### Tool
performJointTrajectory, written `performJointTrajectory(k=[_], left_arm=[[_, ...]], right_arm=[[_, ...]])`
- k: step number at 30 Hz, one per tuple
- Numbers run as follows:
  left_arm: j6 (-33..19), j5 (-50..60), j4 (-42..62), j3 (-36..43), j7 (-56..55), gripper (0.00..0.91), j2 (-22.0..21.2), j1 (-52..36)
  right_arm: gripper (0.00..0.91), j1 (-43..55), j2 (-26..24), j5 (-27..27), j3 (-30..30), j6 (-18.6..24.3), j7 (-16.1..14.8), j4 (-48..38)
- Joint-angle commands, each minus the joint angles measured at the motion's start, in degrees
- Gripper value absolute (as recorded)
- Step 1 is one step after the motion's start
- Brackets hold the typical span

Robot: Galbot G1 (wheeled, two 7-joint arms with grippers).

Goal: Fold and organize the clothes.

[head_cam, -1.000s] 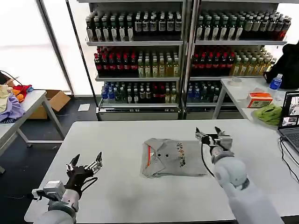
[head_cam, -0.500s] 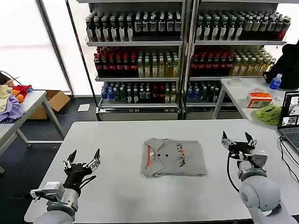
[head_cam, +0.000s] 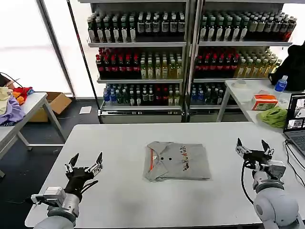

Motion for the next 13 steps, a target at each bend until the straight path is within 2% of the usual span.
performJointTrajectory(k=[1, 13], left_arm=[[0.18, 0.53, 0.07, -0.13, 0.95, 0.907, 0.12, -0.12], [0.9, 1.06, 0.3, 0.41, 1.9, 0.907, -0.62, -0.21]], right_arm=[[0.907, -1.61, 0.32, 0.25, 1.17, 0.01, -0.06, 0.75], [0.907, -0.19, -0.07, 0.55, 0.3, -0.35, -0.05, -0.14]])
